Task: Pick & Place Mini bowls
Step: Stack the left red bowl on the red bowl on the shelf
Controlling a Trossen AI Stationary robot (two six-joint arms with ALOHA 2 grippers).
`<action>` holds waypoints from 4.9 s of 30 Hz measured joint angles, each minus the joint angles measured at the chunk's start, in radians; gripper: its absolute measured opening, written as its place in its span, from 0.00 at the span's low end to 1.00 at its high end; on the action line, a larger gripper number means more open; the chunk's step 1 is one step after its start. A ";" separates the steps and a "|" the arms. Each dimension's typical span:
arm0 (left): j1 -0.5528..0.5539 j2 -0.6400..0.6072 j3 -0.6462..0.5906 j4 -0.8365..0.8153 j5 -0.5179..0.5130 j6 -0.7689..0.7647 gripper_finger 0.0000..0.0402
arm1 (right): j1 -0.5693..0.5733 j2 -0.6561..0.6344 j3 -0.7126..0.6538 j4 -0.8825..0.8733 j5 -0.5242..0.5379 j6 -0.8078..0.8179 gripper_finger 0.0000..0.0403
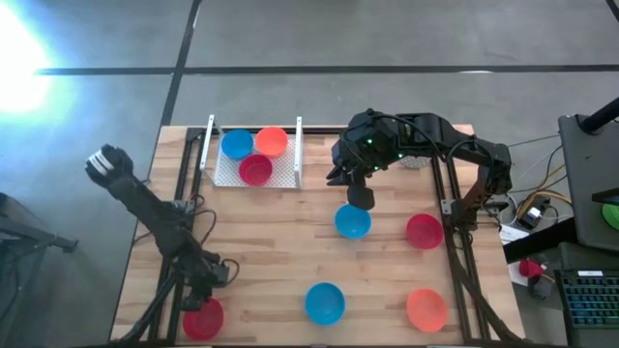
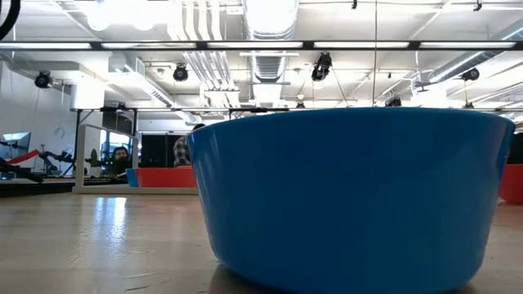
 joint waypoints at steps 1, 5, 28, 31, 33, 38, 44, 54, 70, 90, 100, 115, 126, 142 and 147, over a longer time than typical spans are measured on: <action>0.000 0.009 0.000 0.008 0.006 0.000 0.22 | 0.000 0.000 0.000 0.000 0.000 0.000 0.16; 0.000 0.036 0.001 0.025 0.065 0.002 0.19 | 0.000 0.000 0.000 0.000 0.000 -0.003 0.16; 0.036 -0.174 0.055 -0.012 -0.148 -0.371 0.00 | 0.000 0.000 0.000 0.005 0.001 -0.037 0.16; 0.061 -0.242 0.092 -0.095 -0.299 -0.404 0.00 | 0.000 0.000 0.000 0.005 0.001 -0.039 0.16; 0.088 -0.281 0.129 -0.168 -0.367 -0.406 0.00 | 0.000 0.000 0.000 0.006 0.001 -0.051 0.16; 0.192 -0.331 0.238 -0.408 -0.448 -0.406 0.00 | 0.000 0.000 0.000 0.006 0.001 -0.063 0.16; 0.388 -0.332 0.364 -0.650 -0.464 -0.401 0.00 | 0.000 0.000 0.000 0.008 0.001 -0.064 0.16; 0.761 -0.326 0.497 -0.795 -0.764 -0.084 0.00 | 0.000 0.000 0.000 0.011 0.002 -0.064 0.16; 1.331 -0.144 0.552 -0.719 -0.642 0.245 0.00 | 0.000 0.000 0.000 0.018 0.002 -0.071 0.16; 1.472 0.253 0.673 -0.729 -0.611 0.566 0.00 | 0.000 0.001 0.000 0.027 0.002 -0.078 0.16; 1.472 0.303 0.673 -0.728 -0.610 0.581 0.00 | 0.000 0.001 0.000 0.028 0.002 -0.078 0.16; 1.472 0.304 0.673 -0.710 -0.573 0.571 0.00 | 0.000 0.001 0.000 0.029 0.002 -0.079 0.16; 1.471 0.304 0.673 -0.691 -0.573 0.572 0.00 | 0.000 0.001 0.000 0.029 0.002 -0.079 0.16; 1.471 0.304 0.674 -0.691 -0.573 0.574 0.16 | 0.000 0.001 0.000 0.030 0.002 -0.079 0.16; 1.472 0.289 0.695 -0.693 -0.572 0.574 0.17 | 0.000 0.001 0.000 0.030 0.002 -0.079 0.16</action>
